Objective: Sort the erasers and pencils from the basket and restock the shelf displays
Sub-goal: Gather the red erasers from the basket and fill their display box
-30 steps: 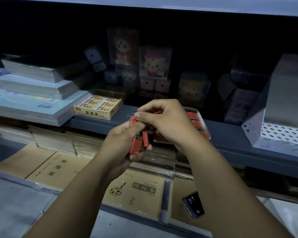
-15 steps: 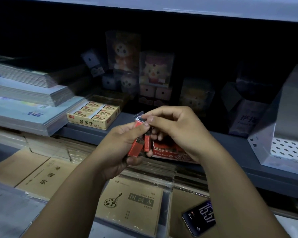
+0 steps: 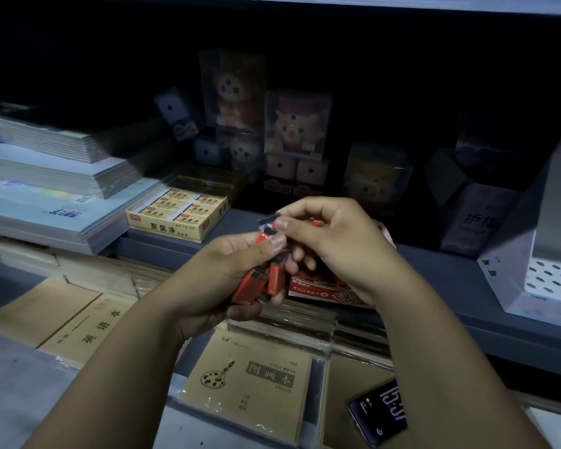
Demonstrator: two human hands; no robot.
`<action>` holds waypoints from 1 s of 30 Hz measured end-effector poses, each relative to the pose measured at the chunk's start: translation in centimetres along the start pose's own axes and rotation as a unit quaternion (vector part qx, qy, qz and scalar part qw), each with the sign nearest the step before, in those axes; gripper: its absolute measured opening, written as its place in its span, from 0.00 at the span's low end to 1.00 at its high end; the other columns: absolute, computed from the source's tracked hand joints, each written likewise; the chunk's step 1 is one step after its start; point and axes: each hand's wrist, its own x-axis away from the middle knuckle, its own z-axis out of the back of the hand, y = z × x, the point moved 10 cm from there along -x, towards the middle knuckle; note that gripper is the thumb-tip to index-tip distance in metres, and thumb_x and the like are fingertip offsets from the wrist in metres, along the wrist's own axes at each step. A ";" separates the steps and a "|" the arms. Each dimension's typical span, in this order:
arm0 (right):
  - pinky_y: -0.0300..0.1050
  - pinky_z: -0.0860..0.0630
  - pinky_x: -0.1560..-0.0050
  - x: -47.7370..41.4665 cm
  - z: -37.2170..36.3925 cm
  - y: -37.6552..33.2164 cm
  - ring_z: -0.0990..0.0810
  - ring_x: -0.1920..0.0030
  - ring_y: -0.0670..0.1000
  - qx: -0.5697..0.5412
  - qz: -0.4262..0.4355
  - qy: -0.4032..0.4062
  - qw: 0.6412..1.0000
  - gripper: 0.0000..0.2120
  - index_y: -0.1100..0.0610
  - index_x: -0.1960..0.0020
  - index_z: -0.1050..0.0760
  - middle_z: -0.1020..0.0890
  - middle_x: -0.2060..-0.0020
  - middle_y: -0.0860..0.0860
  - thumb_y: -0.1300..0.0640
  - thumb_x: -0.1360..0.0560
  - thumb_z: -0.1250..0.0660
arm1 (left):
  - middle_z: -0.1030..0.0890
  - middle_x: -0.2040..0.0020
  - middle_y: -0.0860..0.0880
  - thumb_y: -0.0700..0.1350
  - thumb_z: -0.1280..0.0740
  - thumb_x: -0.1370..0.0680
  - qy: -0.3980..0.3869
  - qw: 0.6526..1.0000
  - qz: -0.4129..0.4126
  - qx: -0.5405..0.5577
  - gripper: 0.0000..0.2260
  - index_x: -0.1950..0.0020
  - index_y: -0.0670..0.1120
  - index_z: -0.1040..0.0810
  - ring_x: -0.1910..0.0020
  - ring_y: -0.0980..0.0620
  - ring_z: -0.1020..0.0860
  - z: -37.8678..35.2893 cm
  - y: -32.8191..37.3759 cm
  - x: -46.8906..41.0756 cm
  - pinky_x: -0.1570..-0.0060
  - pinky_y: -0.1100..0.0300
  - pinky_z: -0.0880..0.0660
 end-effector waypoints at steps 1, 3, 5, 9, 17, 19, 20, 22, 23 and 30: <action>0.44 0.28 0.69 0.0 0.1 0.1 0.24 0.69 0.55 0.004 -0.003 0.007 1.000 0.05 0.56 0.48 0.18 0.19 0.70 0.57 0.57 0.19 0.32 | 0.24 0.62 0.35 0.51 0.37 0.17 0.004 1.000 -0.002 0.003 0.16 0.45 0.38 0.23 0.79 0.54 0.27 0.0 0.0 0.1 0.83 0.68 0.38; 0.45 0.28 0.69 -0.2 0.9 0.2 0.24 0.69 0.57 -0.007 -0.009 0.047 0.999 0.06 0.57 0.47 0.21 0.18 0.68 0.57 0.56 0.17 0.35 | 0.23 0.61 0.36 0.51 0.38 0.17 0.031 0.999 -0.002 0.023 0.17 0.45 0.37 0.23 0.77 0.53 0.27 0.3 -0.1 0.0 0.83 0.68 0.39; 0.46 0.24 0.69 -0.2 2.4 0.6 0.20 0.68 0.56 -0.048 -0.025 0.111 0.992 0.06 0.58 0.46 0.24 0.17 0.61 0.57 0.56 0.16 0.38 | 0.21 0.57 0.39 0.50 0.38 0.17 0.077 0.994 -0.006 0.073 0.17 0.40 0.37 0.22 0.71 0.50 0.25 1.1 -0.3 -0.1 0.82 0.67 0.40; 0.51 0.17 0.57 -0.1 5.1 1.6 0.15 0.64 0.55 -0.032 -0.054 0.185 0.981 0.02 0.56 0.46 0.25 0.14 0.64 0.54 0.59 0.17 0.36 | 0.20 0.55 0.43 0.48 0.37 0.16 0.130 0.980 -0.028 0.150 0.15 0.36 0.41 0.20 0.66 0.47 0.25 2.4 -0.4 -0.5 0.84 0.67 0.39; 0.57 0.16 0.51 -0.5 5.8 2.5 0.14 0.67 0.51 0.074 -0.088 0.209 0.971 0.05 0.60 0.53 0.23 0.14 0.69 0.53 0.59 0.23 0.28 | 0.21 0.55 0.42 0.47 0.41 0.17 0.091 0.980 -0.014 0.174 0.18 0.33 0.40 0.23 0.66 0.47 0.26 1.3 -0.6 -0.8 0.85 0.67 0.39; 0.53 0.16 0.53 -0.6 5.8 2.5 0.14 0.68 0.48 0.111 -0.094 0.220 0.964 0.07 0.58 0.57 0.21 0.15 0.71 0.51 0.56 0.23 0.27 | 0.21 0.55 0.42 0.47 0.42 0.17 0.085 0.981 -0.009 0.172 0.18 0.32 0.39 0.23 0.66 0.47 0.26 1.2 -0.7 -0.8 0.84 0.67 0.38; 0.49 0.16 0.56 -0.6 5.8 2.4 0.15 0.69 0.47 0.125 -0.095 0.227 0.961 0.08 0.57 0.58 0.21 0.15 0.71 0.50 0.55 0.23 0.27 | 0.21 0.55 0.41 0.47 0.41 0.17 0.084 0.982 -0.009 0.170 0.18 0.32 0.39 0.24 0.66 0.47 0.26 1.1 -0.7 -0.8 0.83 0.67 0.38; 0.40 0.20 0.65 -0.8 5.8 2.2 0.17 0.72 0.44 0.148 -0.096 0.239 0.955 0.08 0.57 0.59 0.20 0.16 0.73 0.49 0.55 0.23 0.27 | 0.21 0.54 0.41 0.47 0.40 0.16 0.085 0.982 -0.013 0.170 0.18 0.30 0.38 0.26 0.66 0.46 0.25 1.1 -0.6 -0.8 0.83 0.66 0.38; 0.38 0.24 0.68 -1.0 5.7 2.1 0.18 0.73 0.43 0.159 -0.098 0.242 0.952 0.08 0.56 0.59 0.20 0.16 0.73 0.49 0.54 0.23 0.26 | 0.21 0.54 0.40 0.47 0.39 0.16 0.085 0.981 -0.016 0.172 0.18 0.30 0.38 0.27 0.65 0.46 0.25 1.1 -0.5 -0.7 0.83 0.66 0.38; 0.38 0.26 0.67 -1.5 5.1 1.6 0.20 0.74 0.42 0.240 -0.102 0.221 0.940 0.10 0.56 0.61 0.19 0.16 0.70 0.49 0.53 0.23 0.27 | 0.20 0.53 0.42 0.50 0.38 0.17 0.079 0.975 -0.034 0.204 0.20 0.29 0.39 0.29 0.64 0.47 0.25 1.2 -0.2 -1.1 0.82 0.68 0.37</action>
